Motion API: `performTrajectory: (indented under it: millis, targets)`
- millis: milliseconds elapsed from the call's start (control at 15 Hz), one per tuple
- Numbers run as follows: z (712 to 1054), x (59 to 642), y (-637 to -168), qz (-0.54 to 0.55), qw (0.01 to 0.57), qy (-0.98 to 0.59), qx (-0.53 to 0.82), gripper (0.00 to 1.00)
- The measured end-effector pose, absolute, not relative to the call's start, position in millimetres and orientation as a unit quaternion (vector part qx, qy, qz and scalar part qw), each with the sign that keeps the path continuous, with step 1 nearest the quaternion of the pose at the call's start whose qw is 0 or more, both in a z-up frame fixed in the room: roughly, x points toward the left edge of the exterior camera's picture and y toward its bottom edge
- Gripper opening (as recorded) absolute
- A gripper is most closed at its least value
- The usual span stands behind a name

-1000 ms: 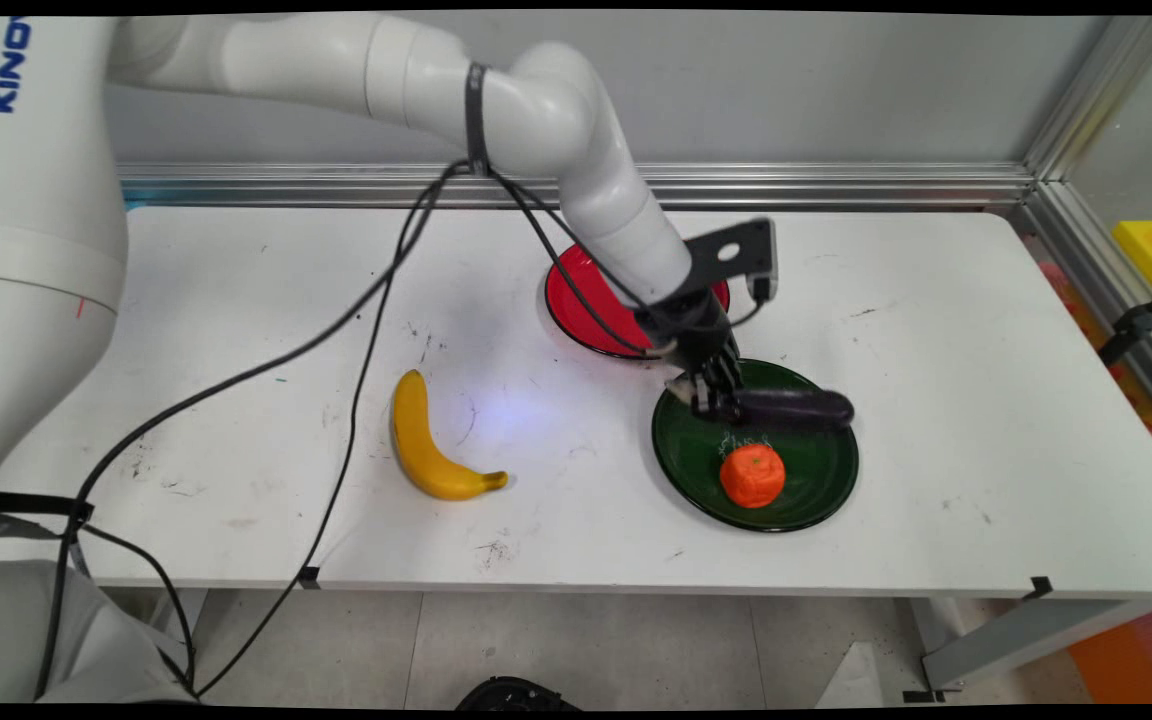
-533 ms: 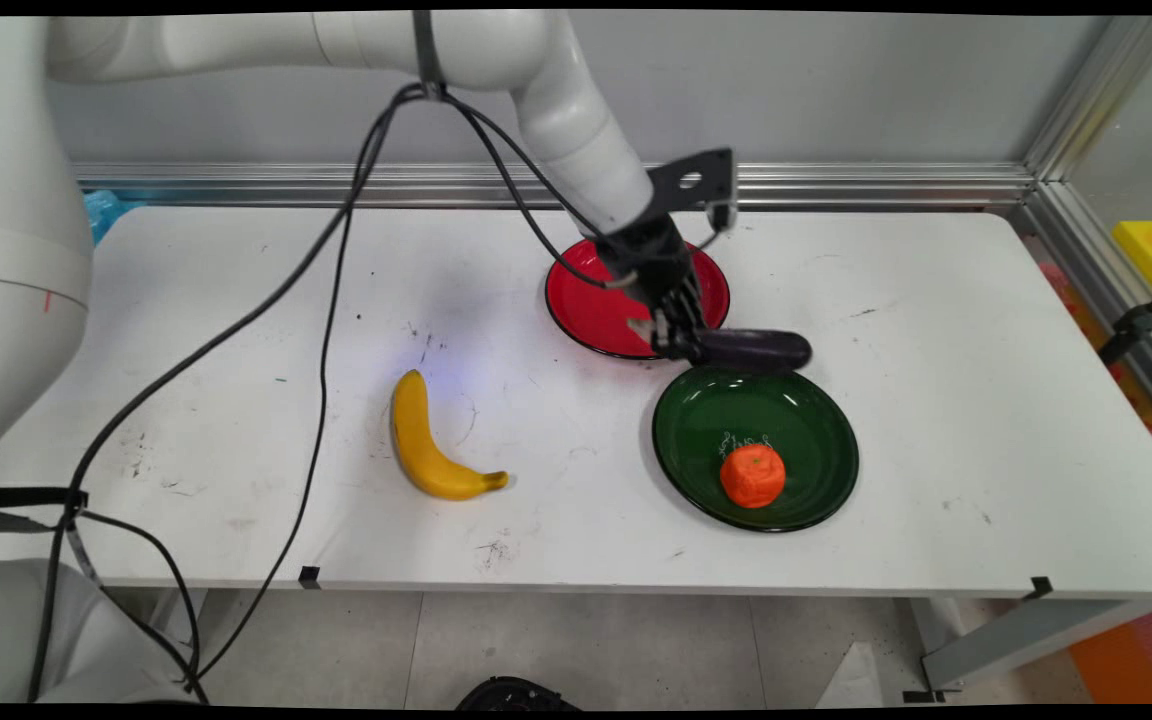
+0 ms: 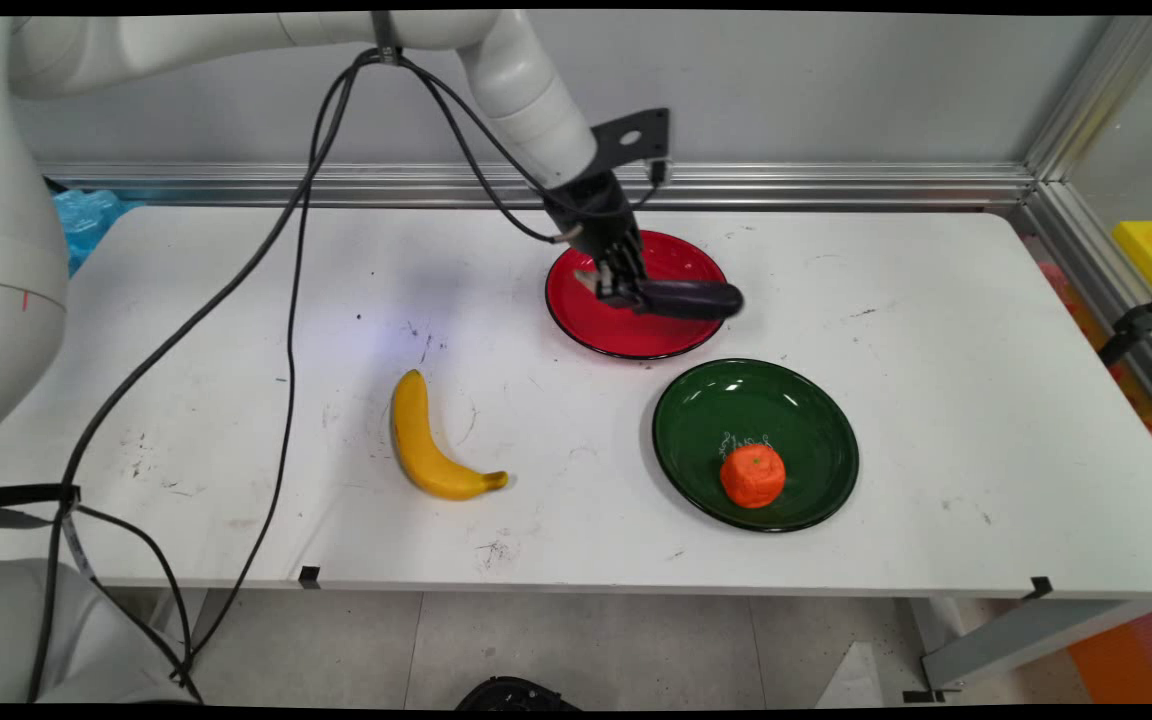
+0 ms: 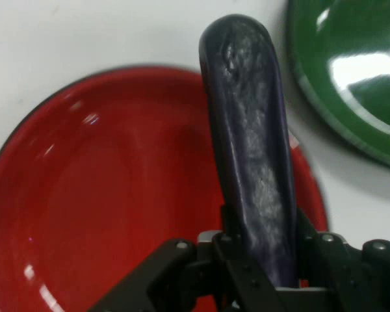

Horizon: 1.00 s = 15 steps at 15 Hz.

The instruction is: Place the picked object on the red plate

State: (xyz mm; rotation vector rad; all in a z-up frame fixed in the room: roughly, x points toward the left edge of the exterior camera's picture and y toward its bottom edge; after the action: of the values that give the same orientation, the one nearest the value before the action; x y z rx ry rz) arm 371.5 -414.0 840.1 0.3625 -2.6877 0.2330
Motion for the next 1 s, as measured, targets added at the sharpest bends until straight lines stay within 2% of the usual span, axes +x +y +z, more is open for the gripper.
performTrajectory:
  millis: [467, 1000]
  targets:
    - [828, 414, -447, 0.108, 0.191, -0.964, 0.147, 0.0]
    - [810, 438, -483, 0.115, 0.201, -0.959, 0.161, 0.0]
